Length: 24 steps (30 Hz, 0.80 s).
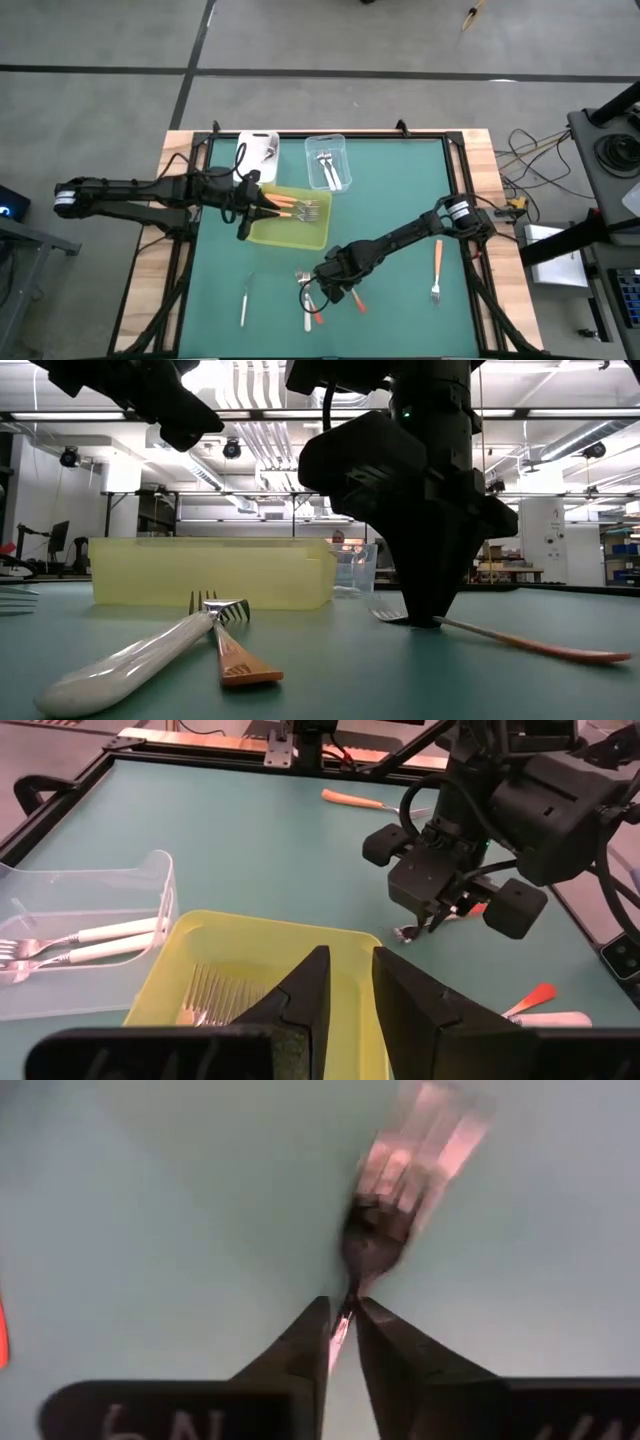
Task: Sort silverware by color (type)
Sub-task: Put the orange fork into the white bin
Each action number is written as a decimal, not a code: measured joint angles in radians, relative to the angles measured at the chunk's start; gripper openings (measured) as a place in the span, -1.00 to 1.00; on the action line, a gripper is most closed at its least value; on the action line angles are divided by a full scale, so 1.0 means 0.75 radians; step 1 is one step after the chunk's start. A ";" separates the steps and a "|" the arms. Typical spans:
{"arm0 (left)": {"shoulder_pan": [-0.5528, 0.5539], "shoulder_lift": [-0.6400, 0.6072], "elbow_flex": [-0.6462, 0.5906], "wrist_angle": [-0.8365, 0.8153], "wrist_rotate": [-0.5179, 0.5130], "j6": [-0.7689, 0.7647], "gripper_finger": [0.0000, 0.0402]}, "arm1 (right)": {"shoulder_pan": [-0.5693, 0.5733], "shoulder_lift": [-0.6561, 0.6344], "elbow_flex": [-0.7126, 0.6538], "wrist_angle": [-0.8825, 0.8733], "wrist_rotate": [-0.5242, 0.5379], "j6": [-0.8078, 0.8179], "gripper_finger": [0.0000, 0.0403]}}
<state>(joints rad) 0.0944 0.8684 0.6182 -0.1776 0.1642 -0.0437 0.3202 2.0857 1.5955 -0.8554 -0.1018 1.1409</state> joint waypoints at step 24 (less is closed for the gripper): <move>0.000 0.002 0.000 0.050 -0.001 0.001 -0.70 | 0.007 -0.264 -0.002 -0.138 -0.109 -0.593 -0.95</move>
<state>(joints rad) 0.0944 0.8700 0.6185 -0.1398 0.1638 -0.0433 0.3255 1.8880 1.5937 -0.9585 -0.1835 0.6964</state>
